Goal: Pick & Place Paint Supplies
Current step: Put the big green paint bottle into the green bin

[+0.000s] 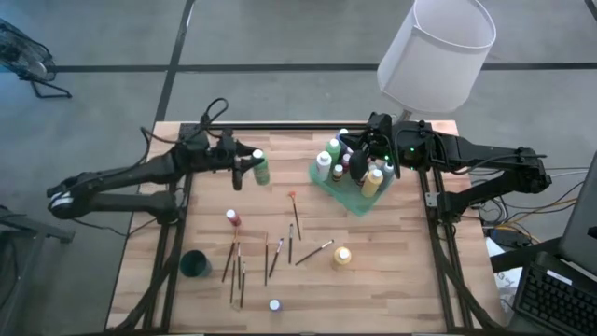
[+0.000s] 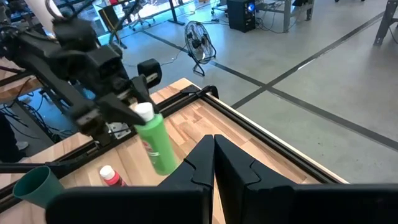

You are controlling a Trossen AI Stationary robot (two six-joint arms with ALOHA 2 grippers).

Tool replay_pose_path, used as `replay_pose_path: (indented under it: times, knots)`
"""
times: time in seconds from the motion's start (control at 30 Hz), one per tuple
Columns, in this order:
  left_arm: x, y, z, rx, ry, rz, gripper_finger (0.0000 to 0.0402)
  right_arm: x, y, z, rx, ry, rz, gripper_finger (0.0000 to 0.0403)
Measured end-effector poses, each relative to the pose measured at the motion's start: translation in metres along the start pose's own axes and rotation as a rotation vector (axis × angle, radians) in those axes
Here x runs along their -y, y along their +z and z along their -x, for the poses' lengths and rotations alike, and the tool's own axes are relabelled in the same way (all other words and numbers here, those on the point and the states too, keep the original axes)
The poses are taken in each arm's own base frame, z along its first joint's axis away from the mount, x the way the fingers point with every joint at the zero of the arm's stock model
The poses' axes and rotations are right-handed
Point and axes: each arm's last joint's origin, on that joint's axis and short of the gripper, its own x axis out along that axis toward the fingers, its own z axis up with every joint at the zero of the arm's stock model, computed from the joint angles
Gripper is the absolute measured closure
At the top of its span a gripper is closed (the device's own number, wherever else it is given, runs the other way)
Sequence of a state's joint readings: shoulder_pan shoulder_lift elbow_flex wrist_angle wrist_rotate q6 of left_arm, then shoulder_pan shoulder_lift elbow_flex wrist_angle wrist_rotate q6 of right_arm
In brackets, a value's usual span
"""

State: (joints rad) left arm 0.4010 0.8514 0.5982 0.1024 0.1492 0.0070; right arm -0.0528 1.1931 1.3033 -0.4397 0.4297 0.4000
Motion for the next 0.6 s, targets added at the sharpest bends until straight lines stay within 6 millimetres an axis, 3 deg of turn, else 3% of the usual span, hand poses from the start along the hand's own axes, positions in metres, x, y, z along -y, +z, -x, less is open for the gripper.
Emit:
replay_pose_path:
  times: [0.37, 0.6]
  knots:
    - [0.037, 0.042, -0.036, 0.021, -0.204, -0.099, 0.0273, 0.000, 0.000, 0.000, -0.002, -0.001, 0.001, 0.0394]
    - [0.048, 0.040, -0.074, 0.012, -0.236, -0.104, 0.0273, 0.001, -0.003, 0.000, -0.026, -0.011, 0.012, 0.0394]
